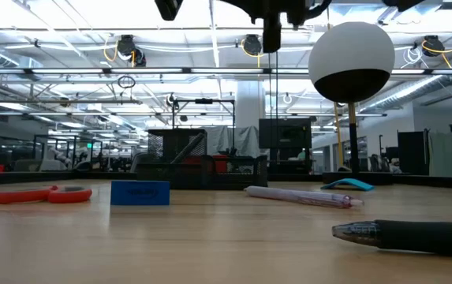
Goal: Pick and place office supplies into organizer
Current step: Put the blue marker pen into the desk organizer
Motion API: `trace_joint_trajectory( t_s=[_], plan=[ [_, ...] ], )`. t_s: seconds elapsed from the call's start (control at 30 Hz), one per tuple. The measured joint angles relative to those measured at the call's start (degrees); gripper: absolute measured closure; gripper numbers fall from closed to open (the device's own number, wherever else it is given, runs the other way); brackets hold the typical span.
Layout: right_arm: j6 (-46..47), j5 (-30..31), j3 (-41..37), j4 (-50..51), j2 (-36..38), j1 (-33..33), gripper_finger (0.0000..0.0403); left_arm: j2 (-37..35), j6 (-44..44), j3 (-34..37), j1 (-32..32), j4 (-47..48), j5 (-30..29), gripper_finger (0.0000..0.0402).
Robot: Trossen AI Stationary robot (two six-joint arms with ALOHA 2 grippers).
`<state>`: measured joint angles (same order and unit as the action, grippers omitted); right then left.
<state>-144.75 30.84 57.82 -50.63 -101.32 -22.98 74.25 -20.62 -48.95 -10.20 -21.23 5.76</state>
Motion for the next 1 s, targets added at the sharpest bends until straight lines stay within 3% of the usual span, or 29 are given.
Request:
trace_joint_trajectory(
  t_s=[0.2,0.4,0.53,0.83,1.0],
  plan=[
    [2.9,-2.1,0.0,0.6,0.0,1.7,0.0253,3.1,0.6,0.0,0.1,-2.6,0.2,0.0364],
    [8.8,1.0,0.1,1.4,0.0,1.1,0.0369,3.5,-1.1,0.0,1.6,-3.2,1.5,0.0364],
    [11.2,2.3,0.1,1.2,0.0,0.1,0.0369,3.6,-1.4,0.0,2.7,-3.7,2.3,0.0357],
    [29.8,11.1,0.0,-4.7,0.3,-2.2,0.0373,-0.8,7.8,0.1,5.2,-2.2,1.5,0.0168],
    [49.2,14.6,-0.1,-4.6,2.9,-1.5,0.0373,-7.9,14.1,0.0,5.0,4.6,-5.4,0.0109]
  ],
)
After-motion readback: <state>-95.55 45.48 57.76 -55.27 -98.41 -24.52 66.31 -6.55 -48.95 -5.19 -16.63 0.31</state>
